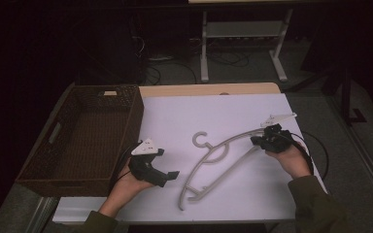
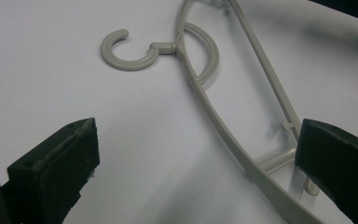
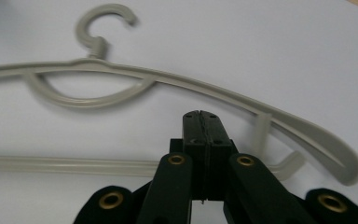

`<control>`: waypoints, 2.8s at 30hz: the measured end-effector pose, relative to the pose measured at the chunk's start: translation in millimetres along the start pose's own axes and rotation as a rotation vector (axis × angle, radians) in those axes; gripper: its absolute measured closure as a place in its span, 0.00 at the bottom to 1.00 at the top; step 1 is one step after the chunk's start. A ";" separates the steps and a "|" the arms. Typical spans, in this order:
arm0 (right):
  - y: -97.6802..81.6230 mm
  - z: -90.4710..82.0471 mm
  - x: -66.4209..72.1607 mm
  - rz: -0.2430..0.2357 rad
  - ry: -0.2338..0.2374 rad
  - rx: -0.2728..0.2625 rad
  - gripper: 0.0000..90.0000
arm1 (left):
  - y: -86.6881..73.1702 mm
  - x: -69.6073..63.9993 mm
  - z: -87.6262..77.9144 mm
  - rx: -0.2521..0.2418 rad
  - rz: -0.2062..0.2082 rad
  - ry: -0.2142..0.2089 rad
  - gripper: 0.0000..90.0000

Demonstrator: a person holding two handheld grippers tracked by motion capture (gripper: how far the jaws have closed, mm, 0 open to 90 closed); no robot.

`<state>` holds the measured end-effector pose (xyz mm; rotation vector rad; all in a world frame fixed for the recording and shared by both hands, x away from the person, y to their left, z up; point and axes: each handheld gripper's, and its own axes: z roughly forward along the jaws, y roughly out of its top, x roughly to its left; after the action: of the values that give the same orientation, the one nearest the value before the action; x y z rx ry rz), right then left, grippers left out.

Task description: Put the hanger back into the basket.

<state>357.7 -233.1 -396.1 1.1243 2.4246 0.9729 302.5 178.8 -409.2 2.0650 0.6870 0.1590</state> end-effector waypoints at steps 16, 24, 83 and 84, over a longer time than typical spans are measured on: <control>-21.6 4.5 25.2 -0.051 0.025 -0.025 0.99 | -1.2 0.7 0.5 0.005 -0.003 0.000 0.00; -23.2 12.5 25.1 -0.029 0.032 -0.005 0.99 | -1.3 1.3 0.4 0.003 -0.005 0.000 0.00; -29.3 28.5 25.5 -0.028 0.040 0.084 1.00 | 32.0 -21.5 95.8 0.204 0.062 0.039 0.09; -29.4 28.6 25.4 -0.030 0.039 0.083 1.00 | 32.1 -21.7 97.2 0.203 0.060 0.041 0.12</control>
<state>339.4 -214.6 -436.7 1.1030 2.5268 0.9009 333.1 82.1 -434.9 2.2832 0.6903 0.1718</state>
